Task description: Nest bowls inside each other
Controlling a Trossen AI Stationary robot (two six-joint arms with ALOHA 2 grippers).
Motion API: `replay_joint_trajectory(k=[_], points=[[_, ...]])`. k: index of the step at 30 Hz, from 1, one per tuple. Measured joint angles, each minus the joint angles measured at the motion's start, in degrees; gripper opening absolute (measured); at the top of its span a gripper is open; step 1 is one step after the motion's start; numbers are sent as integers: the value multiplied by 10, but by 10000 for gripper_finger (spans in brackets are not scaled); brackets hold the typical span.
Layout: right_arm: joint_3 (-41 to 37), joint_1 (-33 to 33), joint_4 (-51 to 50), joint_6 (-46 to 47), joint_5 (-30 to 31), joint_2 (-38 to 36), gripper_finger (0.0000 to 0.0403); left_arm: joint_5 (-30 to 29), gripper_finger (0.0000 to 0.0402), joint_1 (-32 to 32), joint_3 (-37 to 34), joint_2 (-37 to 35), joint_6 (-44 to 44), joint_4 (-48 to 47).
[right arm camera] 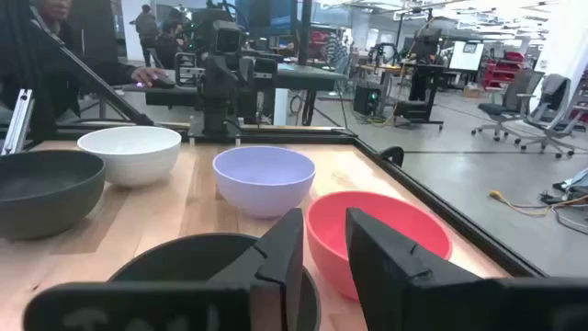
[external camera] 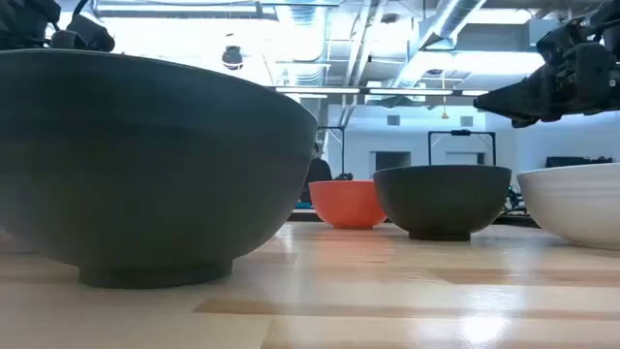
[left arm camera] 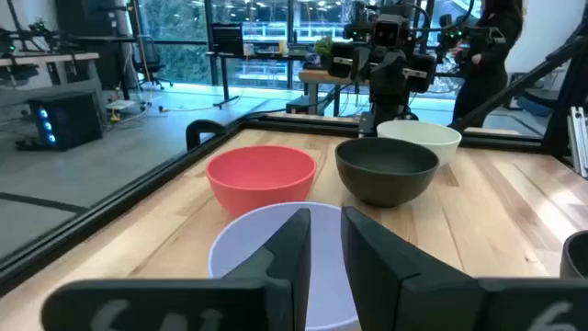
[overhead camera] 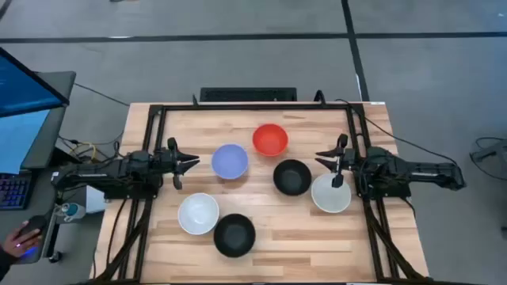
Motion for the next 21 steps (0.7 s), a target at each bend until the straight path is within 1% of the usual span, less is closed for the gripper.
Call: replay_joint_trajectory(k=[20,21], points=[[0,0,0,0,0,0,109,0,54,0,0,0,1,-1],[0,0,0,0,0,0,109,-11,54,0,-1,0,30,5]])
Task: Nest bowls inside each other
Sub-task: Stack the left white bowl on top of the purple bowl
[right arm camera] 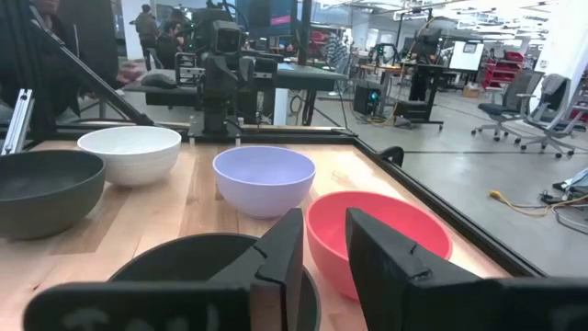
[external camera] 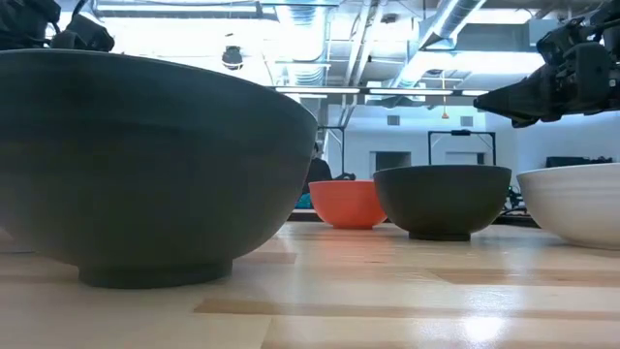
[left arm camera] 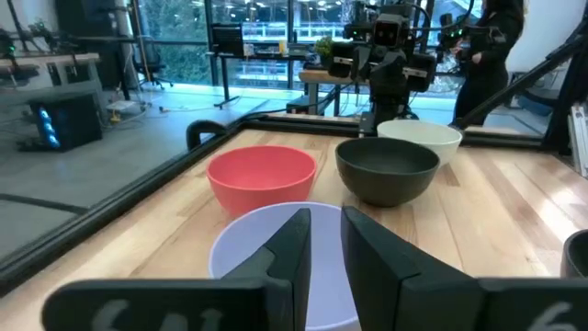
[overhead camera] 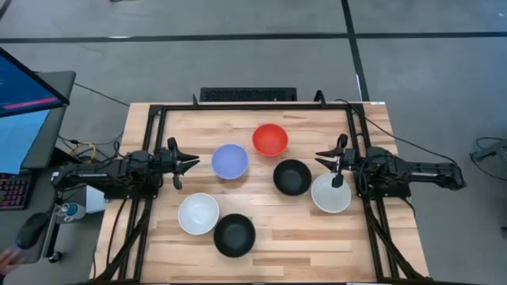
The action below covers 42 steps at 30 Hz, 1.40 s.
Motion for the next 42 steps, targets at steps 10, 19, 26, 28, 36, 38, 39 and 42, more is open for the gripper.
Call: replay_joint_trajectory(k=[10,19,26,28,36,38,39,42], points=[[0,0,0,0,0,0,109,-73,54,3,-2,6,-16,82],[0,-7,30,-57,3,0,109,-64,54,3,-1,6,-228,183],[0,-12,85,264,51,0,109,-29,54,3,10,35,-304,200],[0,-17,100,261,54,0,109,-1,54,2,50,58,-306,157],[63,-13,16,153,45,96,109,115,54,1,314,289,-323,-396],[99,-7,-6,126,45,154,109,180,54,1,350,350,-276,-424],[118,-5,-8,108,45,182,109,211,54,1,361,377,-252,-427],[175,-4,-4,70,45,260,109,300,54,0,371,447,-204,-432]])
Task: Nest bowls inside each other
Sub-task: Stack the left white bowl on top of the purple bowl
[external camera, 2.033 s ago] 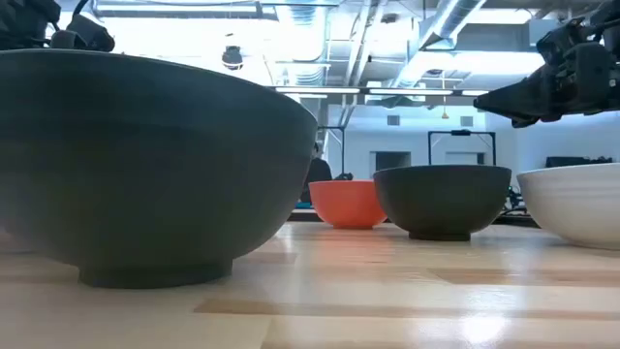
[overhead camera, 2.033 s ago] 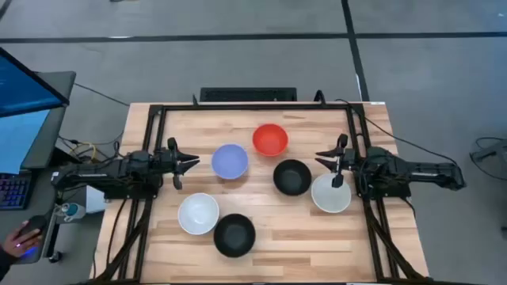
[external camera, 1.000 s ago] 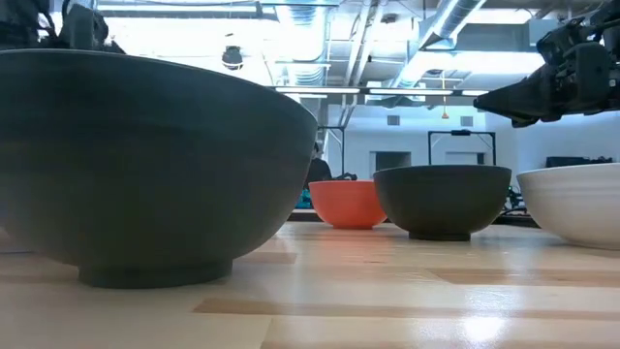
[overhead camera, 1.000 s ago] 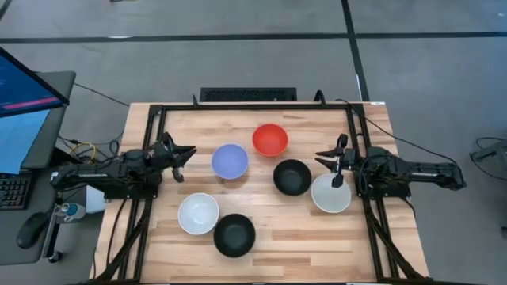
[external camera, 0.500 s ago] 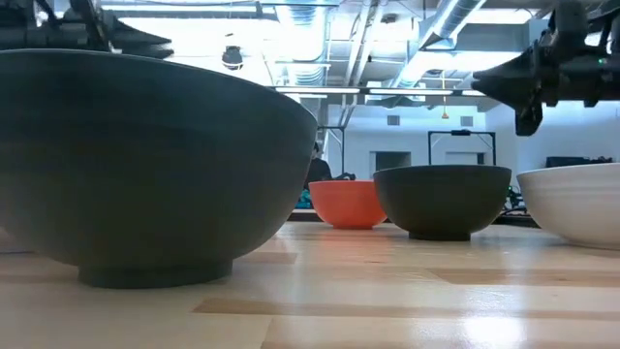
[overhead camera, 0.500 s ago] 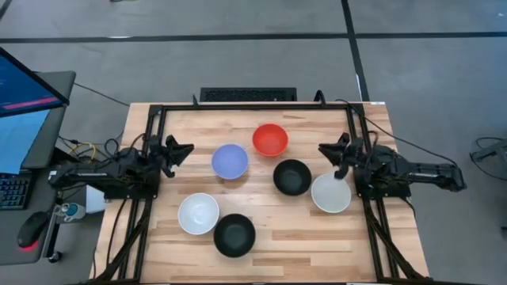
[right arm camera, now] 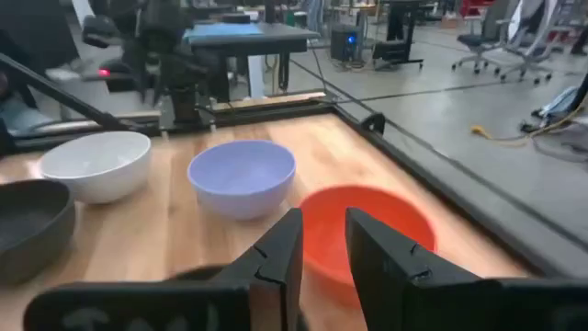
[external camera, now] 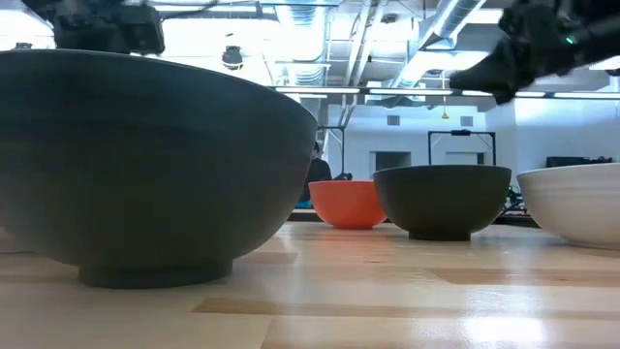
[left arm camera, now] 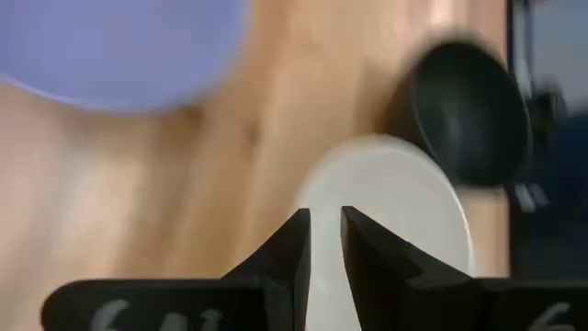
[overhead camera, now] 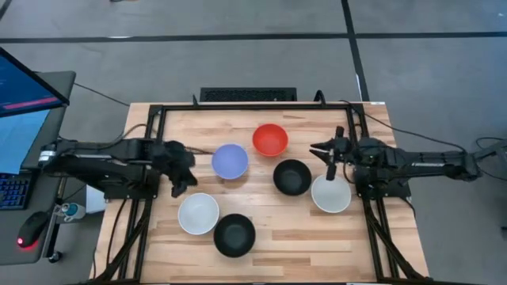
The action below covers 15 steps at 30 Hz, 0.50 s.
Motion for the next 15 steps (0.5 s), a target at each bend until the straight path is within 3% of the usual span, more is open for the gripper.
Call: replay_joint_trajectory(k=[5,7,15], points=[[71,1,0,21,0,98,109,130,54,-19,-1,95,-3,-17],[93,3,0,31,0,124,109,152,54,-26,-1,122,27,-28],[147,-15,0,35,0,186,109,-73,54,-55,25,173,39,-59]])
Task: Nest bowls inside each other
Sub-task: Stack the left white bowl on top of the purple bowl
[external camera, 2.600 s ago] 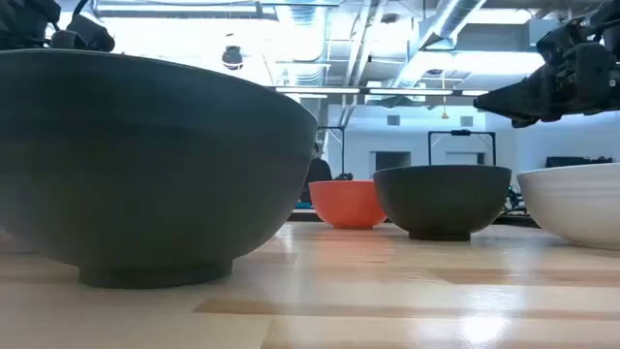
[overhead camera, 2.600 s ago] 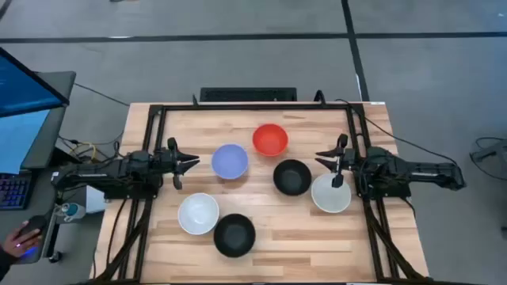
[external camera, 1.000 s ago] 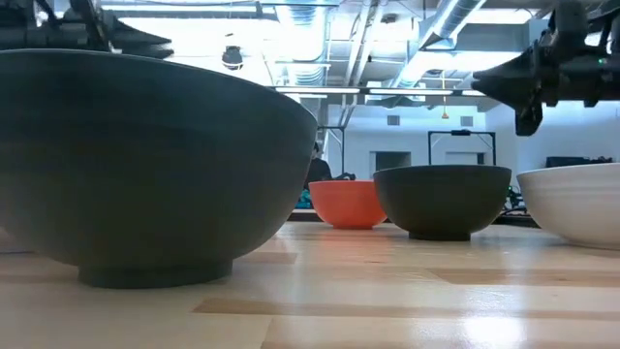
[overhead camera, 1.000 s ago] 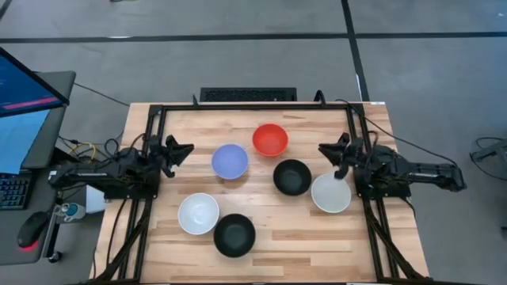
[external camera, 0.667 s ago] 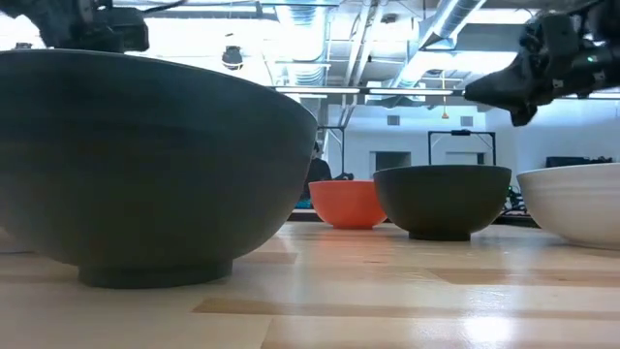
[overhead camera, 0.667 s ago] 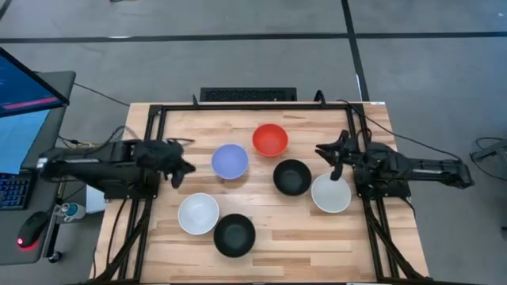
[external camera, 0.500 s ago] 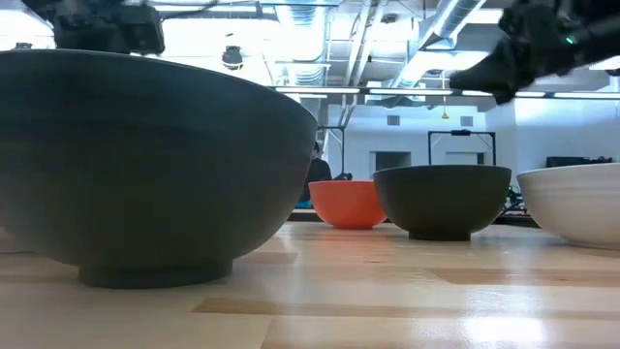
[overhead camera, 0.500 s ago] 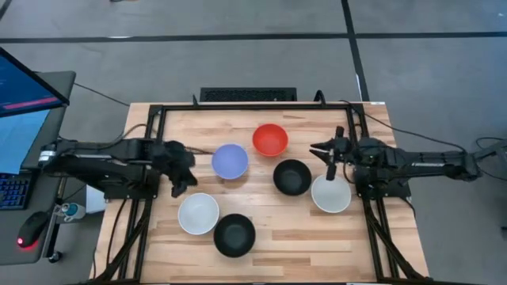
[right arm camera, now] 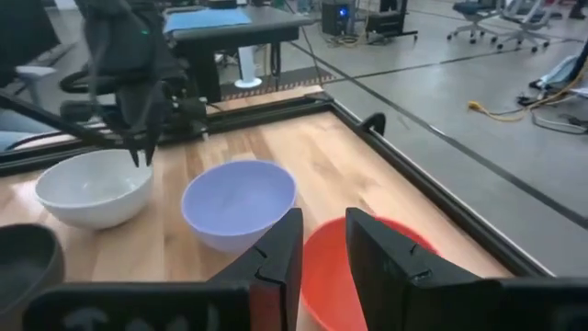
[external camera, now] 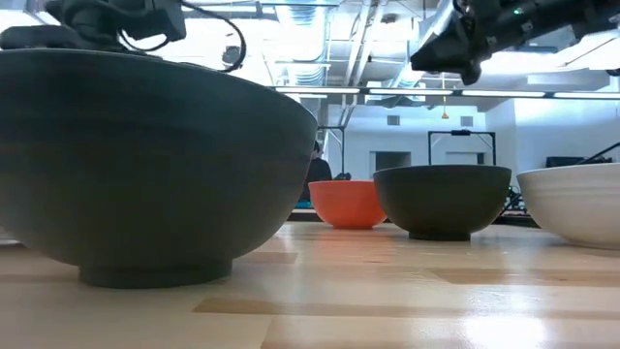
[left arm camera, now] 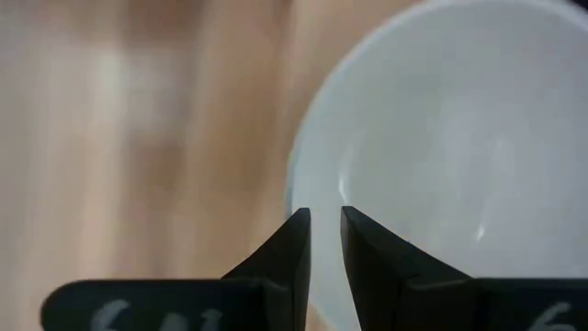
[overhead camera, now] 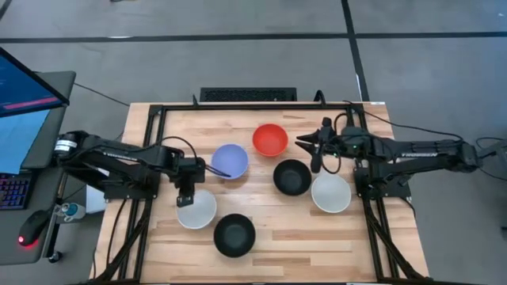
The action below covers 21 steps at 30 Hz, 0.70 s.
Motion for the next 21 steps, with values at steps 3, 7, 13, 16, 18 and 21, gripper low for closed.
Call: replay_joint_trajectory(k=[3,7,13,16,18,21], points=[[5,-8,-2,0,0,10,109,-20,54,-3,19,-6,1,2],[5,-20,-3,0,0,20,109,-31,54,-3,32,-7,15,1],[5,-33,1,1,0,28,109,-69,54,-3,30,-4,26,3],[5,-33,0,0,0,27,109,-71,54,-2,30,-4,27,3],[5,-33,0,0,0,26,109,-71,54,-2,30,-4,47,3],[5,-33,0,1,0,25,109,-81,54,-2,30,-4,73,2]])
